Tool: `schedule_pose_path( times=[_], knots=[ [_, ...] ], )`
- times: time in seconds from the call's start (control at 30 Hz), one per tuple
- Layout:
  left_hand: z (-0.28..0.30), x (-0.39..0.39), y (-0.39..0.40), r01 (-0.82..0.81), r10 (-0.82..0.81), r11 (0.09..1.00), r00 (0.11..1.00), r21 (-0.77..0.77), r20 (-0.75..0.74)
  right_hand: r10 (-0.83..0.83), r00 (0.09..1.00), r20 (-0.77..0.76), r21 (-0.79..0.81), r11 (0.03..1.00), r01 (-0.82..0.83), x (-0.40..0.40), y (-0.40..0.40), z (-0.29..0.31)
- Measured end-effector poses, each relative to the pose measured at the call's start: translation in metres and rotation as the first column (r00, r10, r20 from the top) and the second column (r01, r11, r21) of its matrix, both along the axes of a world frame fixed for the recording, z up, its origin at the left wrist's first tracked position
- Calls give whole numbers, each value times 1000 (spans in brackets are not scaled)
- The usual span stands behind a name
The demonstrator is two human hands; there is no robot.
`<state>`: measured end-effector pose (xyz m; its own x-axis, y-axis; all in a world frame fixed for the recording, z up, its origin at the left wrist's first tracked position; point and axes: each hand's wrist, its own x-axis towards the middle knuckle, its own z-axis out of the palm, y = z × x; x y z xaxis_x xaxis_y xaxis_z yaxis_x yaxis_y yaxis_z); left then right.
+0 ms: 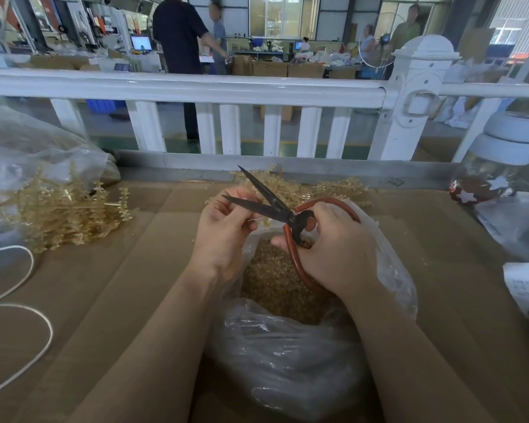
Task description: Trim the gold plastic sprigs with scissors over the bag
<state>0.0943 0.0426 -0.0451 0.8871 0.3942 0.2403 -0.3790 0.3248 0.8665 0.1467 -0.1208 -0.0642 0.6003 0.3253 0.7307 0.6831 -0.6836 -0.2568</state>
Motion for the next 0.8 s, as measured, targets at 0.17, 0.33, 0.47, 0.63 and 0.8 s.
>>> schedule_pose_path(
  times=[0.17,0.33,0.47,0.63,0.8],
  knots=[
    [0,-2,1,-7,7,1000,998,-7,56,13,998,-66,-7,1000,-13,-2,0,1],
    [-1,-2,0,-19,19,999,1000,44,4,27,992,-126,-19,999,-30,-2,0,1],
    [-1,-3,0,11,-11,1000,999,9,40,17,987,-162,-35,999,-23,0,-1,1],
    [-2,-4,1,-15,13,999,999,47,44,13,984,-177,-28,999,-18,-1,-2,1],
    [-1,-3,3,5,-8,999,997,36,83,14,981,-192,-37,999,-21,-1,-1,1]
  ],
)
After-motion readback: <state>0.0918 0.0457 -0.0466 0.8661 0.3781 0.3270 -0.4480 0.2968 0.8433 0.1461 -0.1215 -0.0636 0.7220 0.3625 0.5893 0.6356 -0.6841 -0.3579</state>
